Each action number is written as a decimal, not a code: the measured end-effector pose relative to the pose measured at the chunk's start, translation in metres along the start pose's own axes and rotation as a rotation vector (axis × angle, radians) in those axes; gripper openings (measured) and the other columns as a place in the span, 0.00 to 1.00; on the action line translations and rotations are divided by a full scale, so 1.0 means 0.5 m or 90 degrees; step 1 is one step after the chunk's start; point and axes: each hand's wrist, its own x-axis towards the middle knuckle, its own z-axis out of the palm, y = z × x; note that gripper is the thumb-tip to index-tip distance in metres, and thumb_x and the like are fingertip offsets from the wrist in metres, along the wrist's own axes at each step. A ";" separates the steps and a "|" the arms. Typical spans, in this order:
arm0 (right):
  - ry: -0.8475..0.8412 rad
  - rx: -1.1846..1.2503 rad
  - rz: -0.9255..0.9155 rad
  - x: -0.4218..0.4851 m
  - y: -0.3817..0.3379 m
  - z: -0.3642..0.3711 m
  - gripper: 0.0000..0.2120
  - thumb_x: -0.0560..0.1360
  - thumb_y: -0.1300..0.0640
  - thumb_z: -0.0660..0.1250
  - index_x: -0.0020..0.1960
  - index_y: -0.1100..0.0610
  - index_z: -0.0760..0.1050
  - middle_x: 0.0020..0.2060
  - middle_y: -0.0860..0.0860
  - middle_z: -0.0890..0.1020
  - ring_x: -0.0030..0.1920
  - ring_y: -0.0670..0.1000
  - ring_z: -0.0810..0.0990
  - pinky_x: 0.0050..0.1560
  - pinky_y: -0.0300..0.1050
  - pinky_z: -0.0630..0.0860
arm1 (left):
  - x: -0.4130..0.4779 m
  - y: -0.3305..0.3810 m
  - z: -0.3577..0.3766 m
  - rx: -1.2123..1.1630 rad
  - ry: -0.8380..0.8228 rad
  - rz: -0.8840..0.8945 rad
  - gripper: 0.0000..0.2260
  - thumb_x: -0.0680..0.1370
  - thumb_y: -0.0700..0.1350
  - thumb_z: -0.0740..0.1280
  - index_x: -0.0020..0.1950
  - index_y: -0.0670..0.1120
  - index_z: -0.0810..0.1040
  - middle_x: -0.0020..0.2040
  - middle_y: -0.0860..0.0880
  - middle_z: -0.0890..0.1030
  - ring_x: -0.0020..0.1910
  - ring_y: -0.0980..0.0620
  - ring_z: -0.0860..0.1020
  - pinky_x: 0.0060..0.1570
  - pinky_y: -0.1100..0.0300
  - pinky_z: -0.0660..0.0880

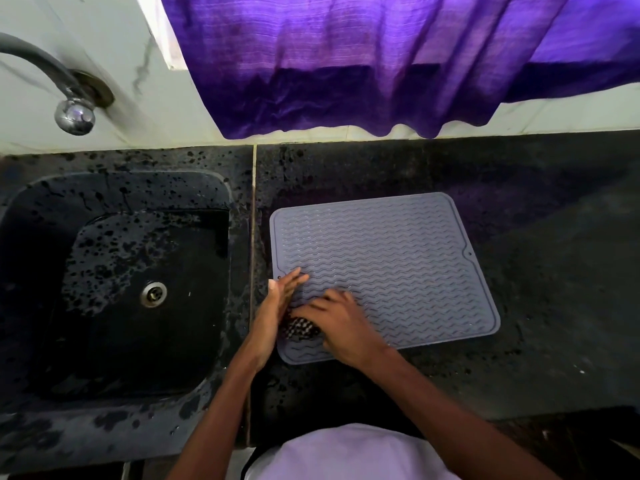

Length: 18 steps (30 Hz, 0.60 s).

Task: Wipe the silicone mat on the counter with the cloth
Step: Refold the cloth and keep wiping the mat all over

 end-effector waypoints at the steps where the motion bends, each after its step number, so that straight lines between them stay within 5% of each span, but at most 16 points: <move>1: -0.010 0.010 -0.010 0.006 -0.011 -0.002 0.27 0.66 0.62 0.57 0.63 0.47 0.74 0.51 0.47 0.81 0.52 0.56 0.73 0.50 0.53 0.69 | 0.000 0.001 -0.002 -0.008 -0.003 0.007 0.38 0.75 0.75 0.49 0.73 0.51 0.70 0.68 0.56 0.78 0.68 0.66 0.72 0.69 0.68 0.66; 7: -0.011 0.014 -0.046 -0.008 -0.034 -0.020 0.31 0.64 0.63 0.68 0.65 0.46 0.70 0.54 0.47 0.79 0.55 0.55 0.71 0.53 0.54 0.69 | 0.005 0.000 0.000 -0.027 0.002 0.035 0.44 0.69 0.80 0.55 0.73 0.49 0.70 0.68 0.52 0.78 0.69 0.60 0.74 0.67 0.68 0.69; 11: -0.029 -0.029 -0.044 -0.033 -0.017 0.011 0.27 0.64 0.62 0.67 0.61 0.46 0.72 0.52 0.46 0.79 0.55 0.56 0.73 0.52 0.54 0.71 | -0.001 -0.032 0.017 0.014 0.074 0.063 0.31 0.78 0.70 0.55 0.70 0.49 0.74 0.66 0.53 0.80 0.69 0.57 0.74 0.72 0.58 0.67; 14: -0.033 -0.027 -0.020 -0.046 0.001 0.017 0.31 0.61 0.62 0.69 0.62 0.45 0.70 0.55 0.45 0.79 0.56 0.55 0.73 0.52 0.53 0.71 | -0.015 -0.044 0.047 0.131 0.167 0.131 0.21 0.83 0.59 0.52 0.65 0.51 0.78 0.64 0.54 0.81 0.68 0.59 0.75 0.70 0.63 0.68; 18: -0.035 -0.031 -0.001 -0.064 0.026 -0.001 0.33 0.60 0.62 0.70 0.64 0.45 0.70 0.58 0.44 0.78 0.58 0.53 0.73 0.55 0.51 0.71 | -0.018 -0.066 0.067 0.289 0.201 0.198 0.24 0.83 0.60 0.52 0.68 0.48 0.78 0.68 0.52 0.78 0.72 0.57 0.71 0.74 0.56 0.65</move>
